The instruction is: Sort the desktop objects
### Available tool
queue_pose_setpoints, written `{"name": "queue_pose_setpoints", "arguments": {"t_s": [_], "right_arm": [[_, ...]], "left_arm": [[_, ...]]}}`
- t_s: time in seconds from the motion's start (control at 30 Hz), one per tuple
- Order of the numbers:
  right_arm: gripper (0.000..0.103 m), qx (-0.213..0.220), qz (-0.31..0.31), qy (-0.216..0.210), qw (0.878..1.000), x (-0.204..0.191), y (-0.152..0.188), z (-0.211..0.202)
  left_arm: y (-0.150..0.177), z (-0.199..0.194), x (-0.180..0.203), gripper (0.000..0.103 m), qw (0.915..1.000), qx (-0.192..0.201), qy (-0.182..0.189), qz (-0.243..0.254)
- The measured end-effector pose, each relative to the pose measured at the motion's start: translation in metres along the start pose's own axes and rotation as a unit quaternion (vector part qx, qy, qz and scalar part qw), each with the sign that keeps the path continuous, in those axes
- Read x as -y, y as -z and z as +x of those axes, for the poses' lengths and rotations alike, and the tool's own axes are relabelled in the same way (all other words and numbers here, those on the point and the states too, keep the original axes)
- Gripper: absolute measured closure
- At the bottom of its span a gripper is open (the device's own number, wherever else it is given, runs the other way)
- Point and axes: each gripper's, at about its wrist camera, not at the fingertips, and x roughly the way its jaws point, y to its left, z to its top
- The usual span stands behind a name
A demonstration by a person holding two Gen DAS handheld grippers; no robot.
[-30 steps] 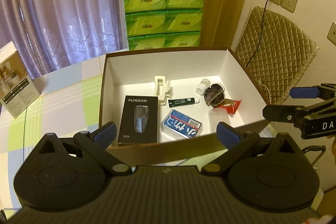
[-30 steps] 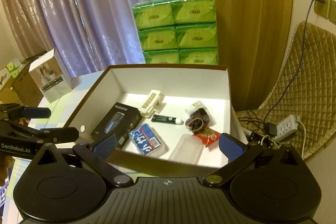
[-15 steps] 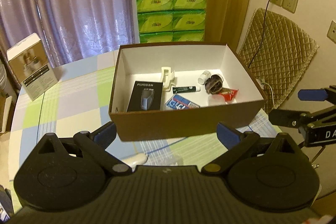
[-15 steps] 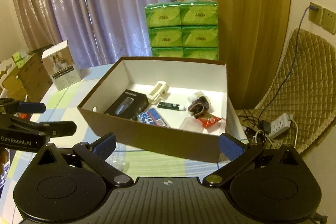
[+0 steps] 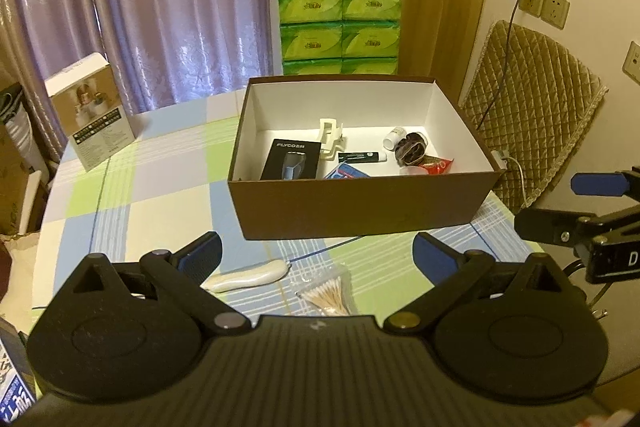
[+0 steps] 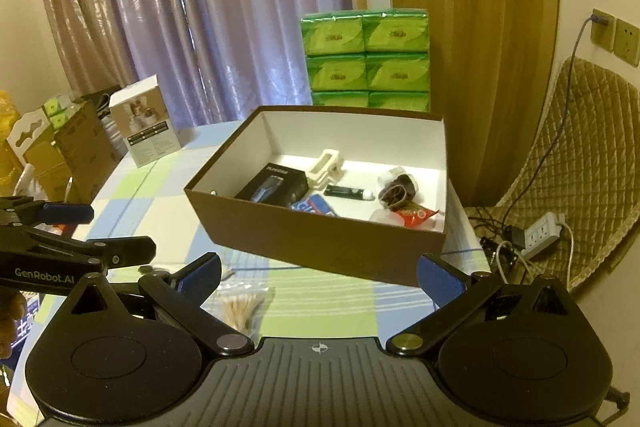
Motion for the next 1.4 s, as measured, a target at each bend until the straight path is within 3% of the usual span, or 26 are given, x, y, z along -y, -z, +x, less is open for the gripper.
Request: {"name": "queue_pose_setpoints", "arguments": {"t_s": [0.73, 1.4], "right_arm": [[0.002, -0.040, -0.018, -0.009, 0.999, -0.016, 0.039, -0.001], [0.002, -0.100, -0.005, -0.020, 0.995, -0.022, 0.061, 0.037]], "left_arm": [[0.040, -0.016, 0.002, 0.003, 0.9993, -0.027, -0.022, -0.015], [0.064, 0.006, -0.014, 0.003, 0.9957, -0.078, -0.039, -0.032]]}}
